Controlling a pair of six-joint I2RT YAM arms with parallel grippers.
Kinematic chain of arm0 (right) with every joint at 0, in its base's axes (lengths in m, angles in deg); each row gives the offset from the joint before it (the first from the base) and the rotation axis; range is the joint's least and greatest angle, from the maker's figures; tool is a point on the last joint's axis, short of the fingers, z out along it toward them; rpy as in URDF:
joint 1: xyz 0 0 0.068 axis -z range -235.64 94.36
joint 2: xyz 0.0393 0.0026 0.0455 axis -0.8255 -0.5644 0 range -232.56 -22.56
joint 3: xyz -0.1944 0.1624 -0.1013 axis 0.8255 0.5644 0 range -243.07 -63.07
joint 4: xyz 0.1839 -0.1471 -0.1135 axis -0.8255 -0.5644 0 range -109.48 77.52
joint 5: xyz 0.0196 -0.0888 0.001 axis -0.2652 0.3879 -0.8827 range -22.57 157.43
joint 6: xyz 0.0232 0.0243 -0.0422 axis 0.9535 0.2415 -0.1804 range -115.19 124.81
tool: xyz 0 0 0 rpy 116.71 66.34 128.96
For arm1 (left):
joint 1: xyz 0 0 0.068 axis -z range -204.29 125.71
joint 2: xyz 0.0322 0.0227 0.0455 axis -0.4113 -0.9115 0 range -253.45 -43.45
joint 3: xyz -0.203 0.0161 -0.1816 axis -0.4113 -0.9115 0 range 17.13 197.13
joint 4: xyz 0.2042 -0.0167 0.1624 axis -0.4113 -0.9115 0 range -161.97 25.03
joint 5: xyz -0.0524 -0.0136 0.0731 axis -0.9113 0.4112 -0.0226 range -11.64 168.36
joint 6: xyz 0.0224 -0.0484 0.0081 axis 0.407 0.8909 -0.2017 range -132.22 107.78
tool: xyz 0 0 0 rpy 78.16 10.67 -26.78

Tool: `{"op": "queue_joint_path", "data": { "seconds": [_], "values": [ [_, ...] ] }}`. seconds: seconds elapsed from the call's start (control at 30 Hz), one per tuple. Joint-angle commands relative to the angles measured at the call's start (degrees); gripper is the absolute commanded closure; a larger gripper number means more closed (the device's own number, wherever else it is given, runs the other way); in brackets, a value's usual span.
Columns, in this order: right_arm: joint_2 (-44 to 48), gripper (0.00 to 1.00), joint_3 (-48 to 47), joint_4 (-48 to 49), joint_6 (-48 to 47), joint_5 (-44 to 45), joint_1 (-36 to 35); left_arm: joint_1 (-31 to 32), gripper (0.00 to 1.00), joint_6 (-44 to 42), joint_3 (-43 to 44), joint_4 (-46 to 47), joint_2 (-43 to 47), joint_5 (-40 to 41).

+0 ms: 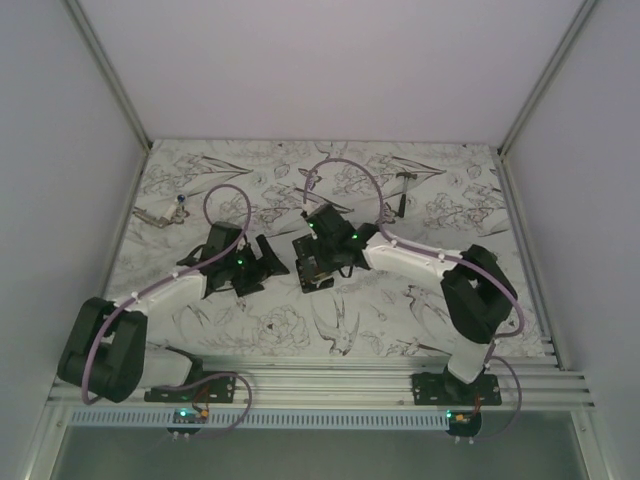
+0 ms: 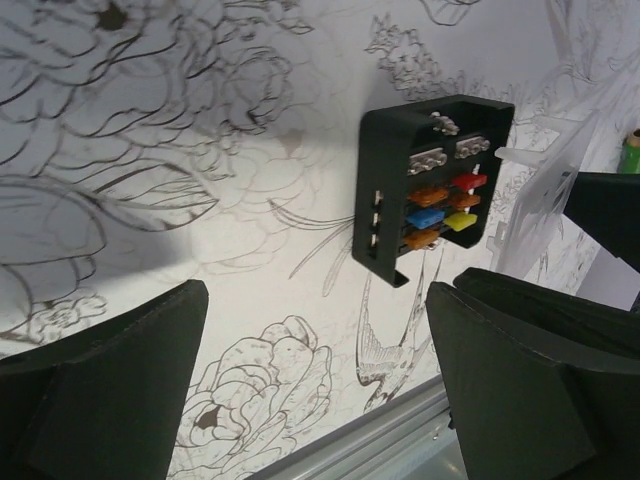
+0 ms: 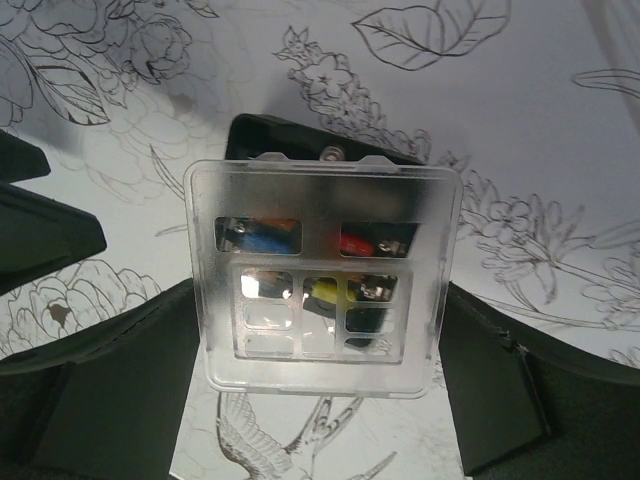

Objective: Snap on the fuse box
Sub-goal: Close the fuse box cover on the fuse box base.

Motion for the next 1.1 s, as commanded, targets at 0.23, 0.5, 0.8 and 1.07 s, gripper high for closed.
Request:
{"op": "queue_joint_path", "data": {
  "seconds": [0.23, 0.5, 0.8, 1.07],
  "values": [
    [-5.94, 0.13, -7.21, -3.78, 7.38, 6.96, -4.01, -3.29, 0.05, -1.41, -3.28, -1.4, 2.62, 0.25],
    [-7.42, 0.11, -7.78, -4.01, 10.99, 9.8, -4.19, -3.41, 0.04, -1.42, -3.89, -1.52, 5.67, 1.51],
    [-8.8, 0.07, -7.6, -3.37, 12.31, 10.6, -4.76, -3.43, 0.04, -1.29, -3.89, -1.71, 5.85, 1.77],
    [-8.49, 0.03, -7.61, -3.02, 13.12, 10.44, -4.97, -3.41, 0.04, -1.17, -3.89, -1.81, 5.75, 1.58]
  ]
}}
